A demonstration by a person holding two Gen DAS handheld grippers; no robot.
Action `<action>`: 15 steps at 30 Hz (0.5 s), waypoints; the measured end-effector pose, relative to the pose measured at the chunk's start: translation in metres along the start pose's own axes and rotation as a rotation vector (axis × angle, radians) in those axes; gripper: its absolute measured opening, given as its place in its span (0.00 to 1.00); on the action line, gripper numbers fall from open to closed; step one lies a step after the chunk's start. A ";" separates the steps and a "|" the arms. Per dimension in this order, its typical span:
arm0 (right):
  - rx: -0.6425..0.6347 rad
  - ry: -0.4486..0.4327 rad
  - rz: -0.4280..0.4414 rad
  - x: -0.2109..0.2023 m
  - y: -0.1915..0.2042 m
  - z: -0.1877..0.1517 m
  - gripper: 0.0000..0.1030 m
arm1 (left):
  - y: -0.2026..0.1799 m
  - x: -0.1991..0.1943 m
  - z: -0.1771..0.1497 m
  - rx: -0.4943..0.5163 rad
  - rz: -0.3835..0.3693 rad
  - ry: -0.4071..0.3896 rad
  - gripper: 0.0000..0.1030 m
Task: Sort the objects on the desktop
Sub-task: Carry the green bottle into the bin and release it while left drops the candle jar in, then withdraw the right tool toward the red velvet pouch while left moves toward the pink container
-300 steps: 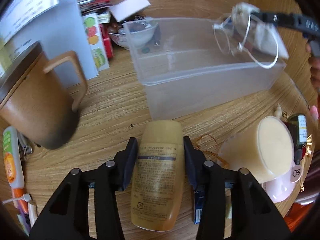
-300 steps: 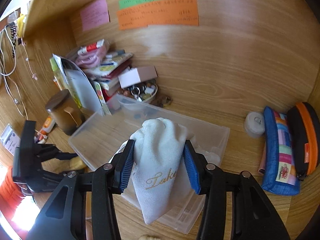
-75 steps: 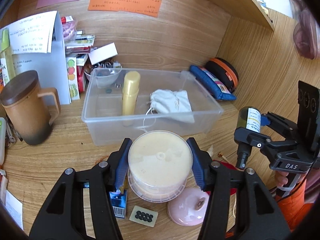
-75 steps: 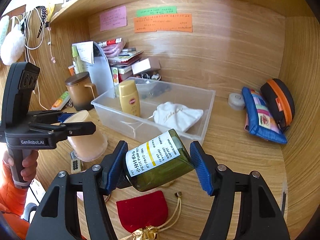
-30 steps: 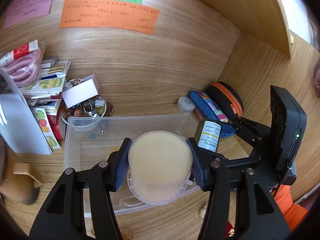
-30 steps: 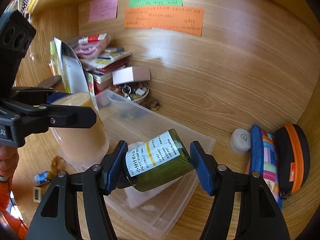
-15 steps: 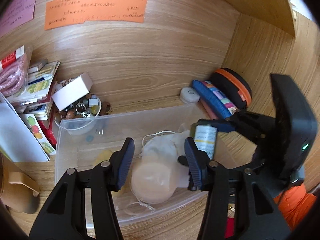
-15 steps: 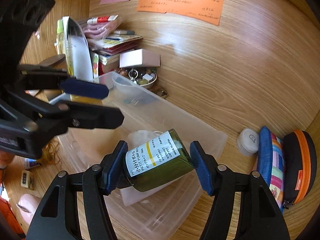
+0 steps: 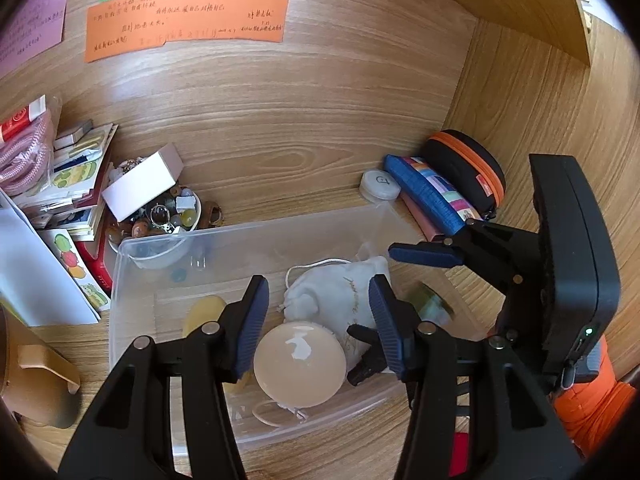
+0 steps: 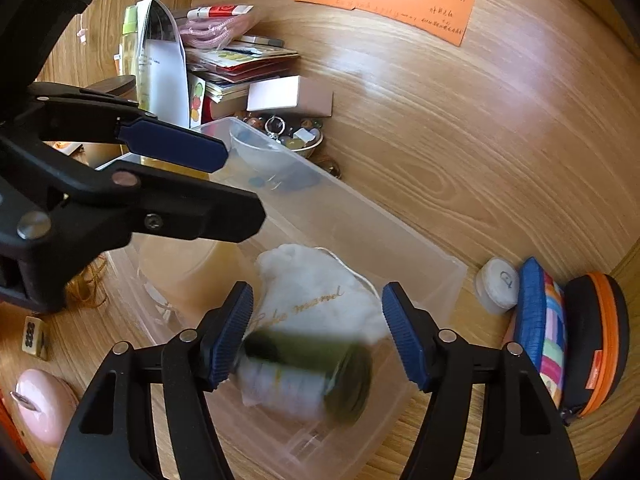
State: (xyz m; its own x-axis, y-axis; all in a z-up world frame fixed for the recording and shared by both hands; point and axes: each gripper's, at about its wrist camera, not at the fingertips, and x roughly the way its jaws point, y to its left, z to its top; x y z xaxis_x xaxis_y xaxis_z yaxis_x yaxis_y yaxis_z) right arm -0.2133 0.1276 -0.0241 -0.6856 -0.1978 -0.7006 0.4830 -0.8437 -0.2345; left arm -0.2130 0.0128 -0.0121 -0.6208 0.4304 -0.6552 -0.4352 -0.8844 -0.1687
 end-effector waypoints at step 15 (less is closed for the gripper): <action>0.066 -0.059 -0.101 -0.054 -0.006 -0.006 0.76 | -0.008 -0.048 -0.008 0.001 0.056 -0.094 0.85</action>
State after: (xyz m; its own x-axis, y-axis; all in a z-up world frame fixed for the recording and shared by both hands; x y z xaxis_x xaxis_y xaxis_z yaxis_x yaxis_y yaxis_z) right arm -0.1753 0.1462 0.0111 -0.7607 -0.1379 -0.6344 0.3745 -0.8913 -0.2554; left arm -0.1746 -0.0023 0.0153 -0.7025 0.3954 -0.5917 -0.3990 -0.9073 -0.1326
